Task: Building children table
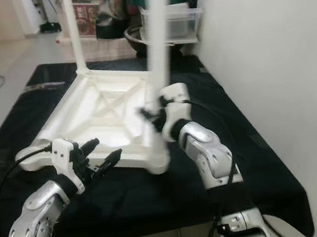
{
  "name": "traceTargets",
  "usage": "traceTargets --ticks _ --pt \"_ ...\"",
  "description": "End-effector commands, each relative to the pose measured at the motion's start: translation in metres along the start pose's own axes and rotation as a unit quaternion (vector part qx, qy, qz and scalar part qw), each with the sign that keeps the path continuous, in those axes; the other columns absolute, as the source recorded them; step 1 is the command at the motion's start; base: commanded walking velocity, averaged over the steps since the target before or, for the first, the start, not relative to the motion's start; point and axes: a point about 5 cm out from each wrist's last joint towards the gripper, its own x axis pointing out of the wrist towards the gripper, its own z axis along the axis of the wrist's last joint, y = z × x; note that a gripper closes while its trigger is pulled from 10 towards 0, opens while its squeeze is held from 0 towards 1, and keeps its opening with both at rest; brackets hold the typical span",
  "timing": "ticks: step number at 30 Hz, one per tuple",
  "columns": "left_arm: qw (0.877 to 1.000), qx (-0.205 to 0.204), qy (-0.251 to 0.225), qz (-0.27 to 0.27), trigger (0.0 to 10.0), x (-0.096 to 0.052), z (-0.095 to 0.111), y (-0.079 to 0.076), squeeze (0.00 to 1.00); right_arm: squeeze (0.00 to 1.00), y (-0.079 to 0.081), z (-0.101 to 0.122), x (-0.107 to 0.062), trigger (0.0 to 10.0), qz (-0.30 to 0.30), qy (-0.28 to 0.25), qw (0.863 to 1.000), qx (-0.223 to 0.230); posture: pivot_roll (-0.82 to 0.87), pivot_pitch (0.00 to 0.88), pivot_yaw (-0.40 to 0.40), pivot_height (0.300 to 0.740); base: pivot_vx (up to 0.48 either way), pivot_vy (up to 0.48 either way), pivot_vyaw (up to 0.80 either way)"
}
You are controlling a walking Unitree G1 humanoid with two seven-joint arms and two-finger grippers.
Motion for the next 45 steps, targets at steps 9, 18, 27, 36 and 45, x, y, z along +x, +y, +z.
traceTargets --ticks 9,18,27,36,45 --pt "1.0 0.0 0.007 -0.005 10.0 0.001 -0.001 0.0 0.0 0.0 0.019 -0.043 -0.028 10.0 -0.061 0.079 0.994 0.041 0.04 0.0 -0.106 0.74 0.0 0.0 0.0" --pt "1.0 0.001 0.009 -0.005 10.0 0.001 -0.002 0.001 0.0 0.0 0.043 0.008 -0.023 10.0 0.167 -0.032 0.983 0.075 0.04 0.0 -0.108 0.74 0.0 0.0 0.0" --pt "1.0 -0.003 0.008 -0.006 10.0 0.002 -0.003 0.001 0.0 0.0 0.084 0.027 -0.071 10.0 0.476 -0.079 0.876 -0.016 0.06 0.0 -0.124 0.74 0.0 0.0 0.0" --pt "1.0 -0.004 0.007 -0.003 10.0 0.001 -0.003 0.001 0.0 0.0 0.083 -0.02 -0.042 0.0 0.349 -0.001 0.935 -0.065 0.07 0.0 -0.126 0.74 0.0 0.0 0.0" --pt "1.0 -0.007 0.008 -0.008 10.0 0.0 -0.004 -0.001 0.0 0.0 -0.023 -0.052 -0.02 0.0 -0.153 0.084 0.984 0.034 0.06 0.0 -0.125 0.74 0.0 0.0 0.0"
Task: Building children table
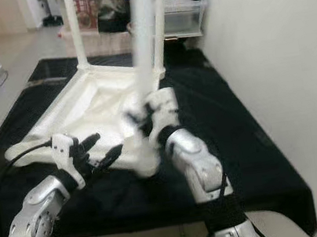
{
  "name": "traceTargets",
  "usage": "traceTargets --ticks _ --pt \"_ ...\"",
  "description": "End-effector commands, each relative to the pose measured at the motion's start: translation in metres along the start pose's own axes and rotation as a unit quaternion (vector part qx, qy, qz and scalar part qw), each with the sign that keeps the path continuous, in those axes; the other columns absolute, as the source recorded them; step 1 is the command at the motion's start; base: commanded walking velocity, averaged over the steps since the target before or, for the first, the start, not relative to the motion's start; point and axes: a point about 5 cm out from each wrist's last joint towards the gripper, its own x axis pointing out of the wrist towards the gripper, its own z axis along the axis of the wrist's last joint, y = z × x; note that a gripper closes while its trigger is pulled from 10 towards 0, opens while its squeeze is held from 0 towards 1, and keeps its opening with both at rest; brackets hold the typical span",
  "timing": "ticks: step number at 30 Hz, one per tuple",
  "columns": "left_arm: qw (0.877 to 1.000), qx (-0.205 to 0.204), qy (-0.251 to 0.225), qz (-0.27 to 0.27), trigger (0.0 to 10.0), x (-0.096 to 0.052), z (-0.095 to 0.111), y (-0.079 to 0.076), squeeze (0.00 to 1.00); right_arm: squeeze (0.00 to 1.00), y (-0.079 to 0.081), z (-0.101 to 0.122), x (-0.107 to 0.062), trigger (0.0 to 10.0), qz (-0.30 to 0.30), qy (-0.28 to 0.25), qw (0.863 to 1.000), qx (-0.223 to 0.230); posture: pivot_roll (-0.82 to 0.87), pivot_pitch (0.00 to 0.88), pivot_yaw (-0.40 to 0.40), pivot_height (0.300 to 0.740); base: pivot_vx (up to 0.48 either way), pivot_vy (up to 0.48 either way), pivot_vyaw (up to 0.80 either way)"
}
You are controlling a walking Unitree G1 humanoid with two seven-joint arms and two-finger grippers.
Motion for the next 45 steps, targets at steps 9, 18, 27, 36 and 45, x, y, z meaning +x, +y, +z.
traceTargets --ticks 9,18,27,36,45 --pt "1.0 -0.005 0.003 -0.002 10.0 0.0 0.0 0.0 0.0 0.0 -0.027 -0.055 -0.02 10.0 -0.116 0.122 0.986 -0.011 0.05 0.0 -0.117 0.74 0.0 0.0 0.0" --pt "1.0 -0.006 0.004 -0.003 10.0 0.0 0.0 0.001 0.0 0.0 0.031 -0.008 -0.013 10.0 0.172 0.021 0.981 0.091 0.05 0.0 -0.113 0.74 0.0 0.0 0.0" --pt "1.0 -0.012 0.0 -0.002 10.0 0.001 0.001 0.002 0.0 0.0 0.066 0.015 -0.061 10.0 0.534 -0.05 0.844 -0.01 0.06 0.0 -0.124 0.74 0.0 0.0 0.0" --pt "1.0 -0.014 -0.002 0.002 10.0 -0.001 0.001 0.002 0.0 0.0 0.075 -0.024 -0.036 8.9 0.439 0.014 0.897 -0.046 0.07 0.0 -0.129 0.74 0.0 0.0 0.0" --pt "1.0 -0.017 0.0 -0.003 10.0 -0.001 0.001 0.001 0.0 0.0 0.021 -0.044 -0.005 0.0 0.15 0.074 0.986 -0.013 0.06 0.0 -0.122 0.74 0.0 0.0 0.0"
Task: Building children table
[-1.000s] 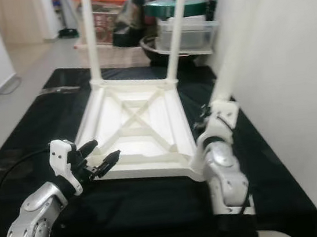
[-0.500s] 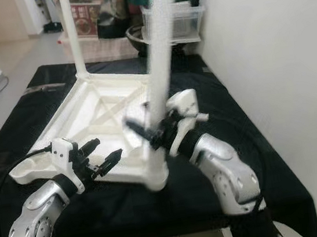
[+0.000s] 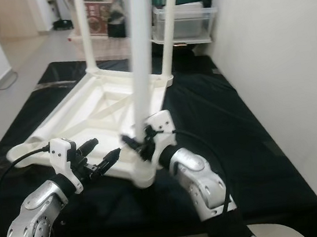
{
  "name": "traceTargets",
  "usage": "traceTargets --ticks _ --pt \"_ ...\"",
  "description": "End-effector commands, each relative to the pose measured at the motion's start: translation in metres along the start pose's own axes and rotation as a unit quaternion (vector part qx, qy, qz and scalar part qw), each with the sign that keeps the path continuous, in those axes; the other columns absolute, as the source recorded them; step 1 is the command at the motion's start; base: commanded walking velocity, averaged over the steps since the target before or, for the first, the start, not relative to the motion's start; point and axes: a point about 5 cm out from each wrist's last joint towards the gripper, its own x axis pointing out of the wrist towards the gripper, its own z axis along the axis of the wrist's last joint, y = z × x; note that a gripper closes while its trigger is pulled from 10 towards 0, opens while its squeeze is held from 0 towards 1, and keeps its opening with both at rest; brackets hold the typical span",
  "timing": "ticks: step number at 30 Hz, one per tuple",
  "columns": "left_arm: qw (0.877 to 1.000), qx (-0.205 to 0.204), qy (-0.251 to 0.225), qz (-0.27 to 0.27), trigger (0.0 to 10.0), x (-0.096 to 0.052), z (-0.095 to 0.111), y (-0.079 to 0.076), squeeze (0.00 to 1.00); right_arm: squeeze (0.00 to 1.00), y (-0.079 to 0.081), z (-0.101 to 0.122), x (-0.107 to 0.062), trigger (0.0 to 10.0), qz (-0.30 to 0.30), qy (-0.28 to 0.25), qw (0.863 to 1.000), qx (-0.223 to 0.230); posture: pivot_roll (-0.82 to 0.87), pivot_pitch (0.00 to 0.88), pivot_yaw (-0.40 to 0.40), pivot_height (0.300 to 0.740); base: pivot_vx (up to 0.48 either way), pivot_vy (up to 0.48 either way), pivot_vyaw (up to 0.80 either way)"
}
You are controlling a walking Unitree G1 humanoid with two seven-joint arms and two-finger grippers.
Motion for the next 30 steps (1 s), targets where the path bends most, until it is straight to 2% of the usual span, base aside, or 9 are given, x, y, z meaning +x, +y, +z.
traceTargets --ticks 1,2,8,9,13,14,18,19,30 --pt "1.0 -0.008 0.003 -0.006 10.0 -0.001 -0.002 -0.002 0.0 0.0 -0.022 -0.019 -0.006 0.0 -0.07 0.051 0.996 0.02 0.06 0.0 -0.122 0.74 0.0 0.0 0.0" --pt "1.0 -0.008 0.002 -0.007 10.0 -0.001 -0.001 -0.002 0.0 0.0 -0.064 -0.036 -0.024 0.0 -0.283 0.092 0.954 0.038 0.06 0.0 -0.122 0.74 0.0 0.0 0.0" --pt "1.0 -0.009 0.002 -0.006 10.0 -0.001 -0.001 -0.001 0.0 0.0 -0.075 -0.041 -0.043 0.0 -0.389 0.106 0.914 0.037 0.05 0.0 -0.112 0.74 0.0 0.0 0.0" --pt "1.0 -0.009 0.003 -0.006 10.0 -0.001 -0.001 -0.001 0.0 0.0 -0.066 -0.04 -0.039 10.0 -0.369 0.11 0.922 0.041 0.05 0.0 -0.111 0.74 0.0 0.0 0.0" --pt "1.0 -0.008 0.006 -0.008 10.0 0.0 -0.001 -0.001 0.0 0.04 -0.02 -0.019 -0.018 10.0 -0.2 0.039 0.976 0.076 0.05 0.0 -0.108 0.74 0.0 0.0 0.0" --pt "1.0 -0.008 0.006 -0.008 10.0 0.0 -0.001 -0.001 0.0 1.0 -0.019 -0.017 -0.017 10.0 -0.193 0.027 0.977 0.081 0.05 0.0 -0.109 0.74 0.0 0.0 0.0" --pt "1.0 -0.007 0.006 -0.007 10.0 0.0 -0.001 0.0 0.0 0.67 -0.006 0.008 -0.008 10.0 -0.078 -0.026 0.992 0.091 0.05 0.0 -0.114 0.74 0.0 0.0 0.0" --pt "1.0 -0.007 0.006 -0.006 10.0 0.0 -0.001 0.0 0.0 0.0 0.003 0.019 -0.009 10.0 0.0 -0.046 0.995 0.093 0.05 0.0 -0.113 0.74 0.0 0.0 0.0" --pt "1.0 -0.01 0.005 -0.006 10.0 0.001 -0.002 -0.001 0.0 0.0 0.041 0.017 -0.027 10.0 0.296 -0.038 0.954 -0.016 0.07 0.0 -0.128 0.74 0.0 0.0 0.0"
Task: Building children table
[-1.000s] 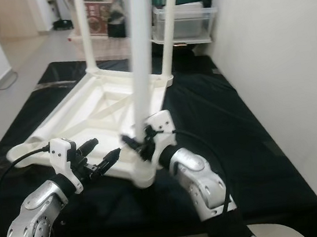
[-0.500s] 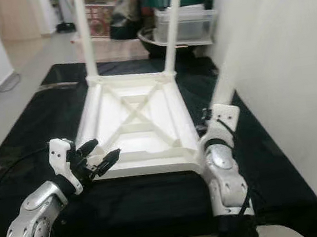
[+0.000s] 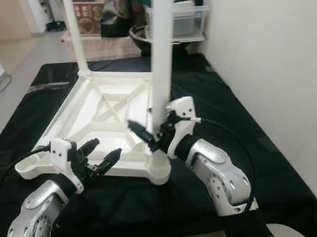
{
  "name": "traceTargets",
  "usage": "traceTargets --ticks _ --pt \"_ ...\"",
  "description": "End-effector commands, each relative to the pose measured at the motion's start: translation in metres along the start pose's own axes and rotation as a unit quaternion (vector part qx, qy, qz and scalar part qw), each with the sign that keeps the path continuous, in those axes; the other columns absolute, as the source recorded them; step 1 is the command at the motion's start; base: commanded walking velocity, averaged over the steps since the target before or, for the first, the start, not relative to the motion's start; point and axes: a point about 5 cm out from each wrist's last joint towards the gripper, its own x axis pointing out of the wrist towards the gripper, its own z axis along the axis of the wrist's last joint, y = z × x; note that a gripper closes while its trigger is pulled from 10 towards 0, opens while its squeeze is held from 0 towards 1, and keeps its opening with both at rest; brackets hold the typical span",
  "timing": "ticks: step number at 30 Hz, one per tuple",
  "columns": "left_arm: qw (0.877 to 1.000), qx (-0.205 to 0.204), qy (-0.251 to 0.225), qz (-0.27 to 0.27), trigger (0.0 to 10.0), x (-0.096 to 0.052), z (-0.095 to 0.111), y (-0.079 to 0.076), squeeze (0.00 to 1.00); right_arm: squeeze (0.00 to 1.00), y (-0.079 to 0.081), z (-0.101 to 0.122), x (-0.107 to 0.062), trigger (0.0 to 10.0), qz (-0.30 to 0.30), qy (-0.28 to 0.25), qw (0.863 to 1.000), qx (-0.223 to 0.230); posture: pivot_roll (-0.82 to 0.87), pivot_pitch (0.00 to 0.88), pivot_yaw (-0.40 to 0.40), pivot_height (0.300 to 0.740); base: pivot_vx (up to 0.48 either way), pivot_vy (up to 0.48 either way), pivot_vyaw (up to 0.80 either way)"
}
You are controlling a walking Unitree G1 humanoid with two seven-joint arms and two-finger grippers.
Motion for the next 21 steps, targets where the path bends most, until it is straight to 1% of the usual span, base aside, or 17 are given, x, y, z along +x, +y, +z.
traceTargets --ticks 1,3,4,5,6,7,9,10,12,13,15,16,17,18,19,20,21 --pt "1.0 -0.008 0.005 -0.001 10.0 0.0 -0.003 -0.001 0.0 0.0 0.01 -0.013 0.003 10.0 0.037 0.023 0.999 -0.003 0.07 0.0 -0.128 0.74 0.0 0.0 0.0" --pt "1.0 -0.009 0.005 0.0 10.0 0.0 -0.003 -0.001 0.0 0.0 0.008 -0.022 0.006 10.0 0.027 0.04 0.999 -0.008 0.07 0.0 -0.13 0.74 0.0 0.0 0.0" --pt "1.0 -0.009 0.004 0.002 10.0 -0.001 -0.003 0.0 0.0 0.0 0.004 -0.031 0.008 6.9 0.002 0.058 0.998 -0.01 0.08 0.0 -0.136 0.74 0.0 0.0 0.0" --pt "1.0 -0.01 0.003 0.003 10.0 -0.001 -0.003 0.0 0.0 0.0 -0.001 -0.039 0.011 3.5 -0.03 0.073 0.997 -0.005 0.08 0.0 -0.136 0.74 0.0 0.0 0.0" --pt "1.0 -0.01 0.003 0.003 10.0 -0.001 -0.003 0.0 0.0 0.0 -0.001 -0.039 0.011 3.5 -0.03 0.073 0.997 -0.005 0.08 0.0 -0.136 0.74 0.0 0.0 0.0" --pt "1.0 -0.01 0.003 0.004 10.0 -0.001 -0.003 0.0 0.0 0.0 -0.01 -0.045 0.011 0.0 -0.08 0.09 0.993 0.006 0.08 0.0 -0.134 0.74 0.0 0.0 0.0" --pt "1.0 -0.011 0.002 0.004 10.0 -0.002 -0.003 -0.001 0.0 0.0 -0.023 -0.052 0.009 0.0 -0.154 0.108 0.982 0.021 0.08 0.0 -0.132 0.74 0.0 0.0 0.0" --pt "1.0 -0.011 0.002 0.004 10.0 -0.002 -0.003 -0.001 0.0 0.0 -0.023 -0.052 0.009 0.0 -0.154 0.108 0.982 0.021 0.08 0.0 -0.132 0.74 0.0 0.0 0.0" --pt "1.0 -0.014 0.002 0.001 10.0 -0.002 -0.003 -0.001 0.0 0.0 -0.05 -0.063 -0.009 0.0 -0.294 0.141 0.945 0.036 0.07 0.0 -0.129 0.74 0.0 0.0 0.0" --pt "1.0 -0.015 0.003 0.0 10.0 -0.002 -0.003 -0.001 0.0 0.0 -0.061 -0.068 -0.019 0.0 -0.354 0.154 0.921 0.042 0.07 0.0 -0.124 0.74 0.0 0.0 0.0" --pt "1.0 -0.016 0.003 -0.002 10.0 -0.002 -0.003 -0.001 0.0 0.0 -0.079 -0.079 -0.046 0.0 -0.47 0.188 0.861 0.053 0.06 0.0 -0.123 0.74 0.0 0.0 0.0" --pt "1.0 -0.016 0.003 -0.003 10.0 -0.002 -0.003 -0.001 0.0 0.0 -0.084 -0.083 -0.054 0.0 -0.504 0.193 0.84 0.061 0.06 0.0 -0.123 0.74 0.0 0.0 0.0" --pt "1.0 -0.016 0.003 -0.003 10.0 -0.002 -0.003 -0.001 0.0 0.0 -0.084 -0.083 -0.054 0.0 -0.504 0.193 0.84 0.061 0.06 0.0 -0.123 0.74 0.0 0.0 0.0" --pt "1.0 -0.016 0.003 -0.003 10.0 -0.002 -0.003 -0.001 0.0 0.0 -0.087 -0.086 -0.069 0.0 -0.553 0.192 0.808 0.064 0.07 0.0 -0.125 0.74 0.0 0.0 0.0" --pt "1.0 -0.016 0.003 -0.003 10.0 -0.002 -0.003 -0.001 0.0 0.0 -0.087 -0.086 -0.069 0.0 -0.553 0.192 0.808 0.064 0.07 0.0 -0.125 0.74 0.0 0.0 0.0" --pt "1.0 -0.015 0.004 -0.002 10.0 -0.002 -0.004 -0.001 0.0 0.0 -0.084 -0.089 -0.079 0.0 -0.588 0.189 0.784 0.059 0.06 0.0 -0.117 0.74 0.0 0.0 0.0" --pt "1.0 -0.015 0.004 -0.002 10.0 -0.002 -0.004 -0.001 0.0 0.0 -0.079 -0.09 -0.078 0.0 -0.581 0.192 0.788 0.061 0.06 0.0 -0.117 0.74 0.0 0.0 0.0"
